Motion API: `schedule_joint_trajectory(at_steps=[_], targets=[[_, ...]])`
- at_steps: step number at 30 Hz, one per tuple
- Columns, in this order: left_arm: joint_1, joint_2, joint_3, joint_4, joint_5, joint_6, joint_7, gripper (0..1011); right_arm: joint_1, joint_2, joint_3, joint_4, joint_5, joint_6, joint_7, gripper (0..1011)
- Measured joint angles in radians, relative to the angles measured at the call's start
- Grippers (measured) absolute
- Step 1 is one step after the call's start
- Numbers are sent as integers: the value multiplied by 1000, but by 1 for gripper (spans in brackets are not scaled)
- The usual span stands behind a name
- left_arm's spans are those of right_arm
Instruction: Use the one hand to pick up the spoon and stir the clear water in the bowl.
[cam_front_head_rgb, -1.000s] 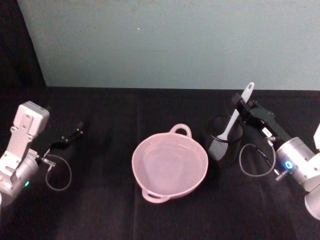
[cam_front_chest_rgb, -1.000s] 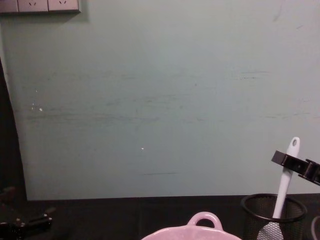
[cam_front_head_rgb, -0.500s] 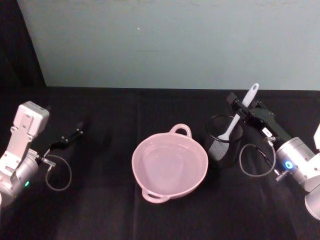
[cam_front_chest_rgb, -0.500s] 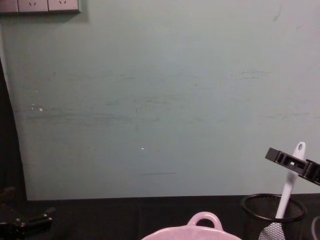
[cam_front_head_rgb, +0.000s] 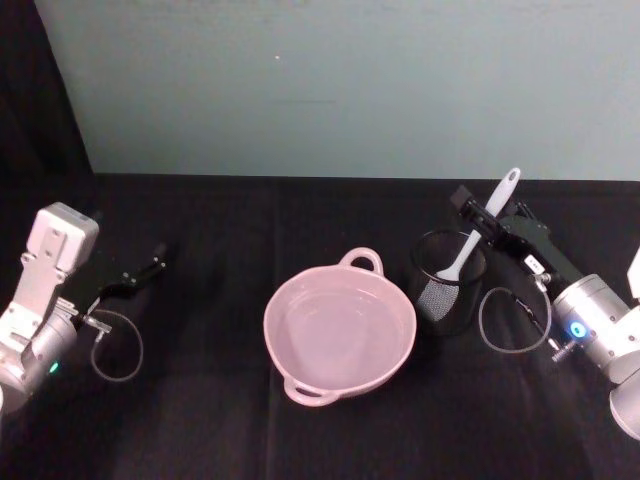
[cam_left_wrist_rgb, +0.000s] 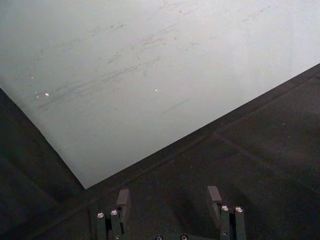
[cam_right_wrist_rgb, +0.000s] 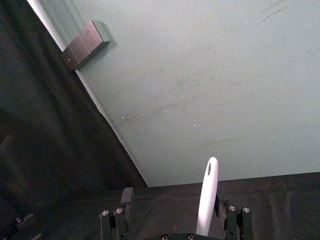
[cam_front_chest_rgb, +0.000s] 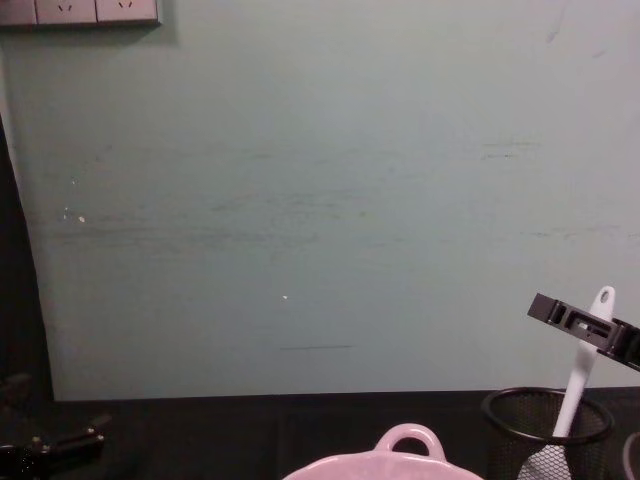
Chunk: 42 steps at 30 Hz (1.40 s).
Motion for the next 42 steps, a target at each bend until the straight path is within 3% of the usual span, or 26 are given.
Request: schedule_joint_trajectory(at_steps=[4, 9, 12, 13, 15, 20, 26, 31, 37, 42], targets=[[0, 0, 0, 0, 0, 0, 0, 1005, -4, 8, -9, -12, -34, -9, -18, 1002], [0, 0, 0, 0, 0, 0, 0, 1005, -20, 28, -25, -51, -154, -32, -100, 1002], [0, 0, 0, 0, 0, 0, 0, 1005, -34, 42, -33, -80, -250, -48, -174, 1002], [0, 0, 0, 0, 0, 0, 0, 1005, -34, 42, -33, -80, -250, -48, -174, 1002], [0, 0, 0, 0, 0, 0, 0, 1005, -43, 52, -38, -102, -321, -54, -226, 1002], [0, 0, 0, 0, 0, 0, 0, 1005, -59, 63, -40, -131, -398, -56, -276, 1002], [0, 0, 0, 0, 0, 0, 0, 1005, -108, 84, -31, -197, -478, -58, -326, 1002], [0, 0, 0, 0, 0, 0, 0, 1005, -167, 97, -9, -259, -519, -79, -362, 1003], [0, 0, 0, 0, 0, 0, 0, 1005, -260, 96, 48, -303, -564, -167, -422, 1003], [0, 0, 0, 0, 0, 0, 0, 1005, -292, 83, 89, -278, -586, -229, -456, 1003]])
